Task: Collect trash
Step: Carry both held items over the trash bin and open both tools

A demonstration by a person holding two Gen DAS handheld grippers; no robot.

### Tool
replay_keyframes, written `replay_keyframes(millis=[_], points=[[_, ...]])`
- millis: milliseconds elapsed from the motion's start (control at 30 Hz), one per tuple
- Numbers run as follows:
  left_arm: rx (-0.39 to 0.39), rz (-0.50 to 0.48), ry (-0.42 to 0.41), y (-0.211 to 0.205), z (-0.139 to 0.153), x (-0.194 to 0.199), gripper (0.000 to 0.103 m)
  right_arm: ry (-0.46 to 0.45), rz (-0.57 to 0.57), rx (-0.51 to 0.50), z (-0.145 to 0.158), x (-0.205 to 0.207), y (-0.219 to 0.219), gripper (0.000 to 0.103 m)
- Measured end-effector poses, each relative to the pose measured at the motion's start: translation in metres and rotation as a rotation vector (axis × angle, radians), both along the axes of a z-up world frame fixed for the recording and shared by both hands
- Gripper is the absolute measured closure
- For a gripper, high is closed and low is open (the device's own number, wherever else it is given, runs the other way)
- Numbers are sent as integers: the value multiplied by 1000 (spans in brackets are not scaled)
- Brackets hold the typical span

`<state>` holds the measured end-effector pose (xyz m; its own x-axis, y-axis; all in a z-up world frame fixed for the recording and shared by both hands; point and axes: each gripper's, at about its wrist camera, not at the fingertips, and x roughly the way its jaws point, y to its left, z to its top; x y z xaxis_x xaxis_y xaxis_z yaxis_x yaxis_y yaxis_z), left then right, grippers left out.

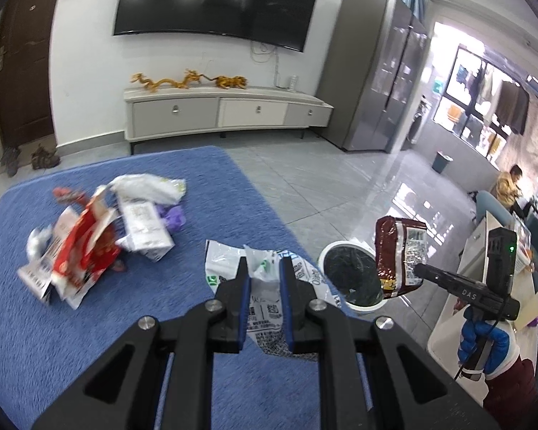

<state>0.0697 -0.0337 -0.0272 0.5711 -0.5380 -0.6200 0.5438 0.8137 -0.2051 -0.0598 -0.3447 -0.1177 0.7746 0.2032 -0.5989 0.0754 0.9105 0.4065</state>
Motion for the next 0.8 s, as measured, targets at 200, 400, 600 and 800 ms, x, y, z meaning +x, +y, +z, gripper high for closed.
replay_keyframes(millis=[200, 400, 600, 800], points=[[33, -92, -15, -52, 2, 11, 89, 27, -68, -21, -7, -8, -24, 93], [69, -189, -24, -115, 6, 23, 89, 61, -139, -41, -18, -14, -54, 93], [104, -284, 6, -194, 0, 40, 89, 123, -203, -57, -40, -6, -87, 93], [159, -354, 65, -277, -27, 62, 88, 201, -248, -76, -69, 15, -122, 93]])
